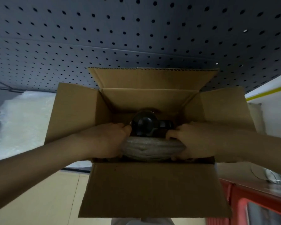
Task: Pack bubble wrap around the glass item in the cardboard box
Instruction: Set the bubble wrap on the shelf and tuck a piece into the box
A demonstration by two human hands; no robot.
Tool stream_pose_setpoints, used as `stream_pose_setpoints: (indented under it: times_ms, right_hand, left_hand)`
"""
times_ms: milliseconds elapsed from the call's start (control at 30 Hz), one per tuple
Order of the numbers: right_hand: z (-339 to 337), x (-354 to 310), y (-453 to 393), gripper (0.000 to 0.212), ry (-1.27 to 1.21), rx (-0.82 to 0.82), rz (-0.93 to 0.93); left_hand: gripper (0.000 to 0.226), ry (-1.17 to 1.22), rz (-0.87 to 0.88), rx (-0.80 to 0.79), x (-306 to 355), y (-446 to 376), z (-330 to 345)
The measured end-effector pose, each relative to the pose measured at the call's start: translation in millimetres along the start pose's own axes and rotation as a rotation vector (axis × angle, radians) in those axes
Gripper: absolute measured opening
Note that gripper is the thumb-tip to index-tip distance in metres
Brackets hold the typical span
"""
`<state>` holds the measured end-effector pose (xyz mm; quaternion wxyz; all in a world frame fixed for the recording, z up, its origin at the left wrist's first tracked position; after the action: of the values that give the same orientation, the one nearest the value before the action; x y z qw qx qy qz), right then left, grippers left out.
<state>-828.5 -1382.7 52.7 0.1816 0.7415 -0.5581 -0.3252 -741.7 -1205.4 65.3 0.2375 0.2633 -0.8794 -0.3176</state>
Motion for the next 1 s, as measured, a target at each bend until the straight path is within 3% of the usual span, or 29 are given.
stream_pose_setpoints:
  times_ms: [67,267,567,733,1000]
  right_hand:
    - [3,-4,-1,0.055,-0.045,-0.014,0.032]
    - [1,-2,-6,0.052,-0.253,-0.02,0.089]
    - [17,-10,-14,0.04,-0.231,0.006,0.121]
    - [18,-18,-16,0.025,-0.151,0.047,0.147]
    - [20,-13,-24,0.019,-0.193,0.005,0.198]
  left_hand:
    - [0.04,0.083,-0.011,-0.012,-2,-2,-2]
    - [0.042,0.202,-0.077,0.026,-10,-9,3]
    - [0.024,0.282,-0.203,0.071,-5,-24,26]
    - [0.042,0.253,-0.311,0.021,-9,-32,37]
    - [0.04,0.234,-0.278,0.01,-10,-35,32]
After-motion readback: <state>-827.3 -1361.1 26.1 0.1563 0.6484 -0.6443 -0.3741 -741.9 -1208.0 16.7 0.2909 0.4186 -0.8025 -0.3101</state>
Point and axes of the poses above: each hand's wrist, its own y-axis away from the middle knuckle, its own z-axis out of the palm, x = y × z, the point moved 6 cm from there along -y, towards the middle knuckle, and after that the axes turned 1 degree about y, right-handed, at the moved point
